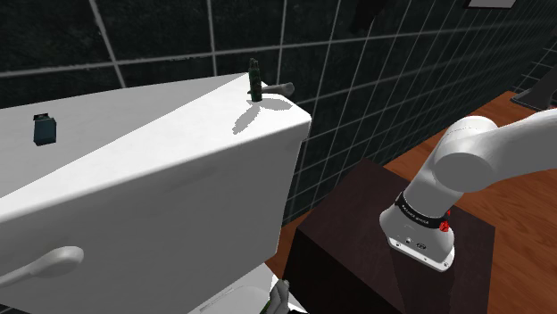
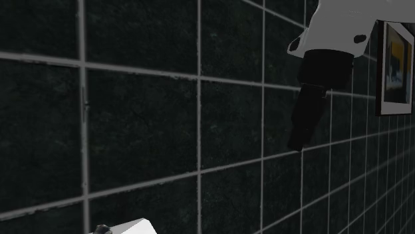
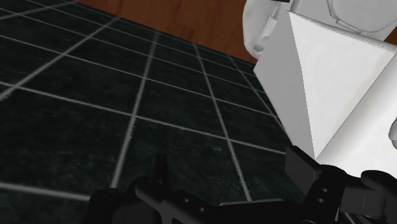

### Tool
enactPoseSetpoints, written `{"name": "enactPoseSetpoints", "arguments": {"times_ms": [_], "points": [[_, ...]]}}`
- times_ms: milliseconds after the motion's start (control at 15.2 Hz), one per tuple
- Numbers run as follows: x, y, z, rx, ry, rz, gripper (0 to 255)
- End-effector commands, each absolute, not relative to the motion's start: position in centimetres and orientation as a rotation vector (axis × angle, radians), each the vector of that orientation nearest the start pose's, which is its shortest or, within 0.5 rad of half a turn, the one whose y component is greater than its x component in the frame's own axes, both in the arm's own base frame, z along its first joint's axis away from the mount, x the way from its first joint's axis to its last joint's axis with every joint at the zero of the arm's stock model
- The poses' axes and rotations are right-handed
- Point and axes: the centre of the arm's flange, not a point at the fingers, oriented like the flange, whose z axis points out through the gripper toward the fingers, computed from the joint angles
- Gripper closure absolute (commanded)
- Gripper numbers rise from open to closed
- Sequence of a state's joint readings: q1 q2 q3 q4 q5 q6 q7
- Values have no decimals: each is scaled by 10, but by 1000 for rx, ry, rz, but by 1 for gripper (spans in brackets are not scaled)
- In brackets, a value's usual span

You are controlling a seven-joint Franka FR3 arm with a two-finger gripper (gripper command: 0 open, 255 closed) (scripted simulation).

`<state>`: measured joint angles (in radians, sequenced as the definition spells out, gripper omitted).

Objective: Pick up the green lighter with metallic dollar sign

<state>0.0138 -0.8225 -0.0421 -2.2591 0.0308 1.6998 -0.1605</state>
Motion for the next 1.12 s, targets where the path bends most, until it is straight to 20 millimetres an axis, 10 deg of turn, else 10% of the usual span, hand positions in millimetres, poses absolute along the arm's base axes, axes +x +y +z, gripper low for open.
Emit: {"name": "enactPoseSetpoints", "arguments": {"times_ms": [0,1056], "points": [[307,-12,661,-3068,-218,-413,0],[349,186,652,-3004,-76,-299,0]]}}
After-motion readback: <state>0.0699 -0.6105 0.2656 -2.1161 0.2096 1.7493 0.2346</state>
